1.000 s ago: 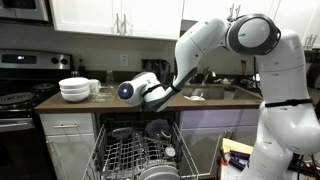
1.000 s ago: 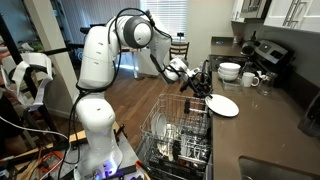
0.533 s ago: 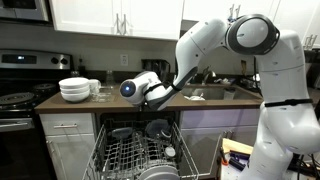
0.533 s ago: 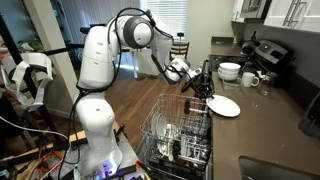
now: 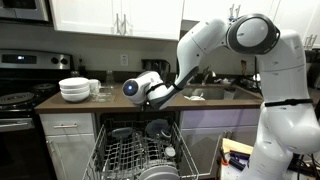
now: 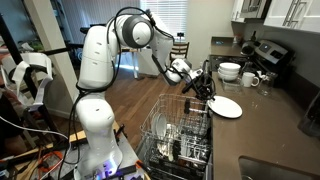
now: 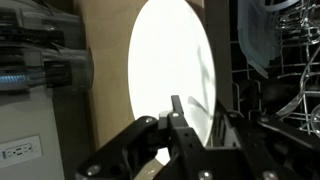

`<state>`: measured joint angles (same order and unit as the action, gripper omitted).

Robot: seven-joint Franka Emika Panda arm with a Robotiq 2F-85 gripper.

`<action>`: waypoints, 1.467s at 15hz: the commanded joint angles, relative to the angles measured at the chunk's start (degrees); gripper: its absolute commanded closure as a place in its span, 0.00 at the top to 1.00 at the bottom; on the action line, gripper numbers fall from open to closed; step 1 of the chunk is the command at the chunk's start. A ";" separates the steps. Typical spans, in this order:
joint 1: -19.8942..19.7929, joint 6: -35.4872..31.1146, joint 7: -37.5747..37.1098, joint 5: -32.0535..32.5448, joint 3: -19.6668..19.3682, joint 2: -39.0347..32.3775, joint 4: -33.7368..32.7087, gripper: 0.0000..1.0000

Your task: Remove the plate that's on the other side in the dishwasher and put it on the countertop

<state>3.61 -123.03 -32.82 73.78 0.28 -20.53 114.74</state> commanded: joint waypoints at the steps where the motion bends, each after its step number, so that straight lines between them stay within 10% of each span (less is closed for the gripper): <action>1: -1.34 -3.26 2.35 0.18 0.25 2.14 1.77 0.36; 22: -2.12 -7.97 6.83 -0.41 -0.86 3.87 3.49 0.35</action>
<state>2.71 -129.10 -28.67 73.76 -0.97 -18.44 116.88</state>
